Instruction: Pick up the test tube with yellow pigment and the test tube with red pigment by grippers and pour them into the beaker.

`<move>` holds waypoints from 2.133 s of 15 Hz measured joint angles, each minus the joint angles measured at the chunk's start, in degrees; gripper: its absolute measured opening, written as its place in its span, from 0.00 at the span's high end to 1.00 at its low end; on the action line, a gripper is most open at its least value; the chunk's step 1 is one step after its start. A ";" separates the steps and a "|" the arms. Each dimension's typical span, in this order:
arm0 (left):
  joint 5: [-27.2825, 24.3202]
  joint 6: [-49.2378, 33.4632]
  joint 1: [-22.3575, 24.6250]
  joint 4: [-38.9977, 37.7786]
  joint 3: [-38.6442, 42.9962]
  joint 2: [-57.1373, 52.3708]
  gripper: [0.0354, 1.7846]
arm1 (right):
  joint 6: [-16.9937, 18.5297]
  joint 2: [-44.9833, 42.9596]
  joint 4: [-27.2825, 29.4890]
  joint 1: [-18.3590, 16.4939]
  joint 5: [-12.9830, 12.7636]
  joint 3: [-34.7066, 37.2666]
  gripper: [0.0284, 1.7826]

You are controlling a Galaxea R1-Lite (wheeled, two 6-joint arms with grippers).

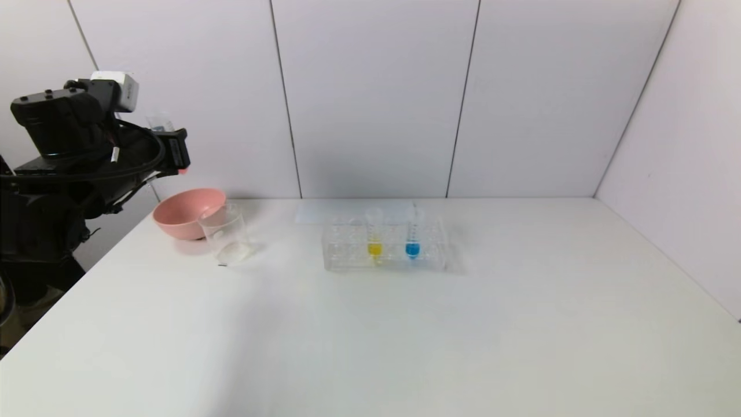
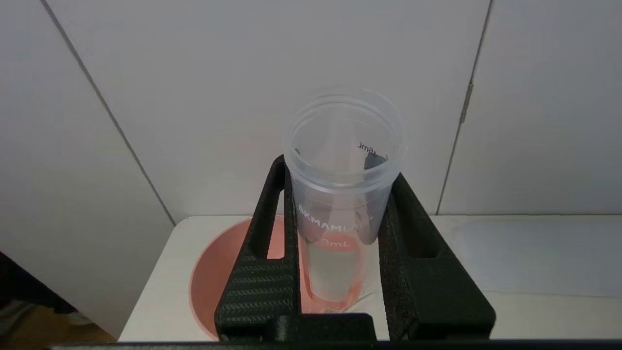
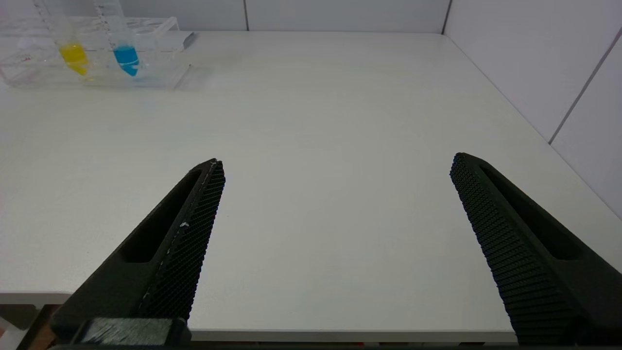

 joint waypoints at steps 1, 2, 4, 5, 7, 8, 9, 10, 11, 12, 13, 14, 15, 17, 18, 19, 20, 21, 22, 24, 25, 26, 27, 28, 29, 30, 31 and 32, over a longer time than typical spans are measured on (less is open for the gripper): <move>-0.98 0.00 1.33 0.20 0.15 -0.20 0.75 | 0.00 0.00 0.00 0.00 0.02 0.00 0.05; -2.01 -0.01 2.57 0.41 0.39 -0.35 0.75 | 0.00 0.00 0.00 -0.02 0.02 0.00 0.05; -2.57 0.02 4.34 0.52 0.94 -0.52 0.75 | 0.00 0.00 0.00 -0.02 0.02 0.00 0.05; -2.97 0.11 5.35 0.57 1.27 -0.60 0.75 | 0.00 0.00 0.00 -0.02 0.02 0.00 0.05; -4.53 0.29 7.06 0.55 1.77 -0.55 0.75 | 0.00 0.00 0.00 -0.02 0.00 0.00 0.05; -5.39 0.29 7.92 0.57 2.10 -0.49 0.75 | 0.00 0.00 0.00 -0.02 0.02 0.00 0.05; -6.11 0.29 8.74 0.55 2.38 -0.46 0.75 | 0.00 0.00 0.00 -0.02 0.02 0.00 0.05; -7.05 0.29 9.65 0.55 2.68 -0.41 0.75 | 0.00 0.00 0.00 -0.02 0.00 0.00 0.05; -7.70 0.27 10.37 0.55 2.95 -0.38 0.75 | -0.02 0.00 0.00 -0.02 0.02 0.00 0.05; -8.03 0.27 10.92 0.55 3.15 -0.33 0.75 | 0.00 0.00 0.00 -0.05 0.02 0.00 0.05; -8.12 0.29 11.25 0.57 3.29 -0.33 0.75 | 0.00 0.00 0.00 -0.02 0.02 0.02 0.05; -8.12 0.29 11.45 0.57 3.45 -0.33 0.75 | 0.00 0.00 0.00 -0.02 0.00 0.02 0.05; -8.12 0.30 11.56 0.68 3.51 -0.35 0.75 | 0.00 0.00 0.00 -0.02 0.00 0.02 0.05; -8.09 0.57 11.61 1.99 3.73 -0.60 0.75 | 0.00 0.00 0.00 -0.02 0.02 0.02 0.05; -8.07 0.68 11.61 2.47 3.78 -0.74 0.75 | 0.00 0.00 0.00 -0.02 0.02 0.02 0.05; -8.03 0.72 11.67 3.80 3.80 -0.96 0.75 | 0.00 0.00 0.00 0.00 0.02 0.02 0.05; -7.98 0.74 11.97 5.64 3.80 -1.29 0.75 | 0.00 0.00 0.00 0.00 0.02 0.02 0.05; -7.94 0.79 12.35 7.33 3.80 -1.66 0.75 | 0.00 0.00 0.00 0.05 0.02 0.02 0.05; -7.88 0.93 12.78 9.26 3.78 -2.26 0.75 | 0.00 0.00 0.00 0.05 0.02 0.02 0.05; -7.85 1.45 13.65 13.18 3.47 -3.58 0.75 | -0.02 0.00 0.00 0.00 0.02 0.02 0.05; -7.85 1.65 13.92 13.79 3.27 -4.00 0.75 | 0.00 0.00 0.00 0.00 0.00 0.02 0.05; -7.92 1.65 14.01 14.03 3.18 -4.19 0.75 | 0.00 0.00 0.00 0.00 0.02 0.02 0.05; -8.01 1.65 14.04 14.38 3.15 -4.30 0.75 | -0.02 0.00 0.00 0.02 0.02 0.00 0.05; -8.03 1.62 14.04 15.30 3.15 -4.41 0.75 | 0.00 0.00 0.00 0.02 0.02 0.00 0.05; -7.96 1.62 14.09 16.96 3.10 -4.60 0.75 | 0.00 0.00 0.00 0.00 0.02 0.00 0.05; -7.85 1.60 14.09 18.82 2.85 -4.79 0.75 | 0.00 0.00 -0.02 0.00 0.02 0.00 0.05; -7.81 1.60 14.09 20.18 2.51 -4.94 0.75 | 0.00 0.00 0.00 0.00 0.04 0.00 0.05; -7.81 1.60 14.03 20.97 2.35 -5.05 0.75 | 0.00 0.00 0.00 0.00 0.00 0.00 0.05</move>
